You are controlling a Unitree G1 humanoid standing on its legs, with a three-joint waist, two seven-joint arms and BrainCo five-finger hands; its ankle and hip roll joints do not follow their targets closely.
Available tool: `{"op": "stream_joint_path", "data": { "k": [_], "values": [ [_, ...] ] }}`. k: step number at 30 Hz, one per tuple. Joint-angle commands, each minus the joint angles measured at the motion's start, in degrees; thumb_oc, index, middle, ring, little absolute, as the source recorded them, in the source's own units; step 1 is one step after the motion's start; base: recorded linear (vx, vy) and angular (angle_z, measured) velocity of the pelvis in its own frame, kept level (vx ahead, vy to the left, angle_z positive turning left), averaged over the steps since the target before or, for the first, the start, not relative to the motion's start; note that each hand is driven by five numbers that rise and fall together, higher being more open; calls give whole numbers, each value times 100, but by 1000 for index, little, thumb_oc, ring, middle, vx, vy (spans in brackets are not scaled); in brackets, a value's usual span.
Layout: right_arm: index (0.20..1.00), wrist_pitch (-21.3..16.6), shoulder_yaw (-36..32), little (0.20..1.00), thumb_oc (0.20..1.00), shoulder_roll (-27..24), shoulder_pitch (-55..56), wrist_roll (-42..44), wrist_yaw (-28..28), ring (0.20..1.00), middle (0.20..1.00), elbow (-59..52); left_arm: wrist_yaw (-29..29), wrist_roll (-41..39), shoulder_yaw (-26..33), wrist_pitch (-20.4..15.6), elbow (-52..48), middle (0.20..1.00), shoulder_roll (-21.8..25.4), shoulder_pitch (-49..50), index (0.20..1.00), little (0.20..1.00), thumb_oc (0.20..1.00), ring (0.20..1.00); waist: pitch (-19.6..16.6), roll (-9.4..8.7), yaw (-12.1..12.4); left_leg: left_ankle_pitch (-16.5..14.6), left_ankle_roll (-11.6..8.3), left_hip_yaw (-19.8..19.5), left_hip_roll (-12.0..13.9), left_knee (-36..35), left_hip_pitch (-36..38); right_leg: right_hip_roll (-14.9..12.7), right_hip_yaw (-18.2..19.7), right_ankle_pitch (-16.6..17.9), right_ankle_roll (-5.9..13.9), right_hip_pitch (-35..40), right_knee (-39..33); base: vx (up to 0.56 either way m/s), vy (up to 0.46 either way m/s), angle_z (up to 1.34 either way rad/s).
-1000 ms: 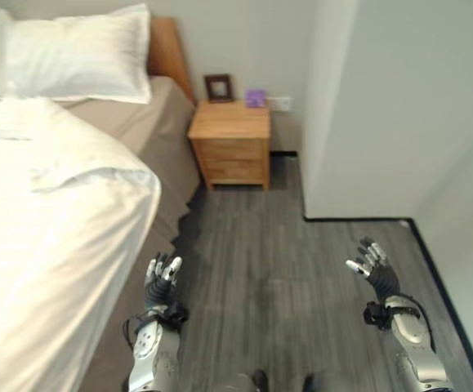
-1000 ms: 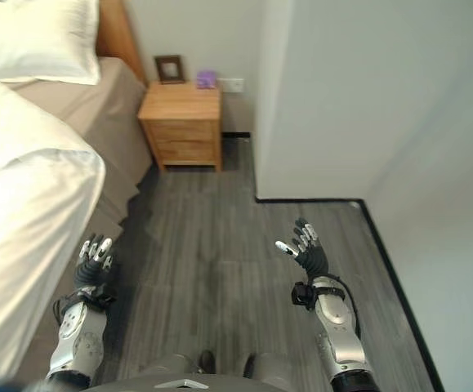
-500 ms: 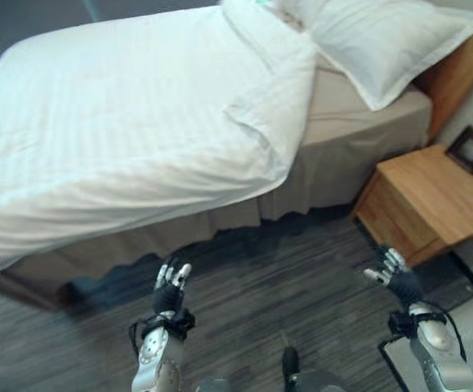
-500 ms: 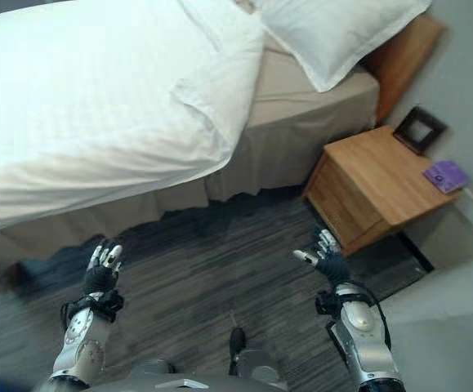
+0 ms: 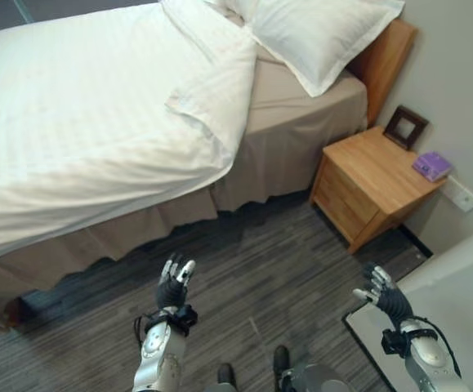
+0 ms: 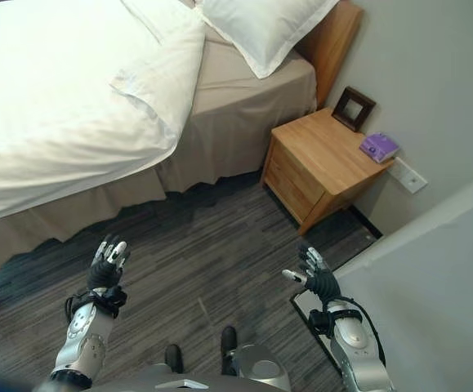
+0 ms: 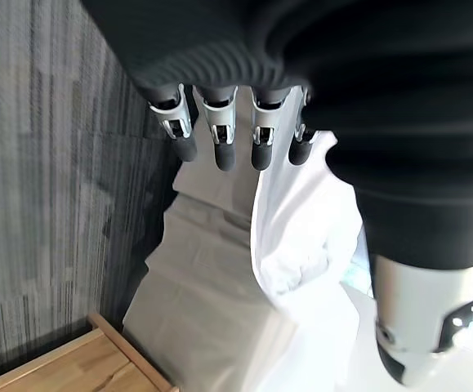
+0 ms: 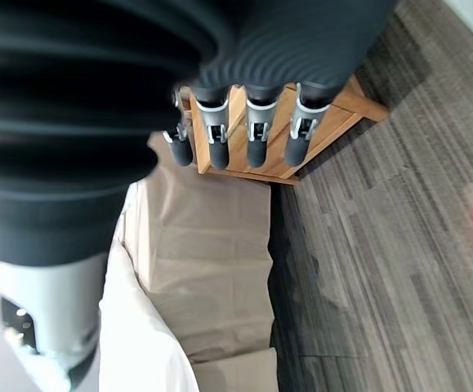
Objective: Making the bed.
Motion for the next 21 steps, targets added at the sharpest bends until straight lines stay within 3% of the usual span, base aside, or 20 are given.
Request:
{"op": "stream_joint_path", "data": {
  "k": [1,11,12,14,16,18,21],
  "values": [
    [1000,-274,74,1000,1000,70,-263,-152,64,1000,1000,-73,-42,205,205,-253,-66,1000,345,25,1000,1000,1000,1000,-354,-215,182,100,127,-20,-466,-64,56,-723,284,456,767,774,-802,51,107,5],
    [1000,-249,240,1000,1000,27,-487,-203,124,1000,1000,-62,58,237,321,-319,-98,1000,417,28,1000,1000,1000,1000,-282,-274,336,47,180,38,-508,-130,19,-740,346,529,866,617,-780,9,61,-1],
    [1000,-242,272,1000,1000,37,-546,-238,124,1000,1000,-48,73,228,338,-332,-115,1000,413,42,1000,1000,1000,1000,-242,-272,397,19,195,114,-486,-96,8,-773,275,527,901,524,-622,-67,89,-25],
    [1000,-257,342,1000,1000,124,-704,-288,98,1000,1000,27,90,235,360,-354,-115,1000,405,54,1000,1000,1000,1000,-82,-213,456,-93,297,241,-437,-65,94,-896,248,775,1196,-47,638,-24,125,-64],
    [1000,-264,389,1000,1000,169,-723,-314,100,1000,1000,-18,117,271,339,-357,-94,1000,429,42,1000,1000,1000,1000,38,-122,389,-161,346,185,-420,-40,225,-996,277,1047,1250,-470,1465,77,101,-53],
    [1000,-274,423,1000,1000,229,-722,-235,117,1000,1000,-34,129,291,318,-380,-102,1000,445,-4,1000,1000,1000,1000,91,-90,288,-217,299,68,-443,-63,403,-1131,256,1105,1155,-773,1201,221,8,17],
    [1000,-281,478,1000,1000,237,-671,-143,161,1000,1000,-37,86,318,297,-386,-162,1000,518,-95,1000,1000,1000,1000,141,-112,96,-400,178,-136,-468,-119,709,-1291,299,1323,1149,-957,90,330,-79,35]
  ]
}}
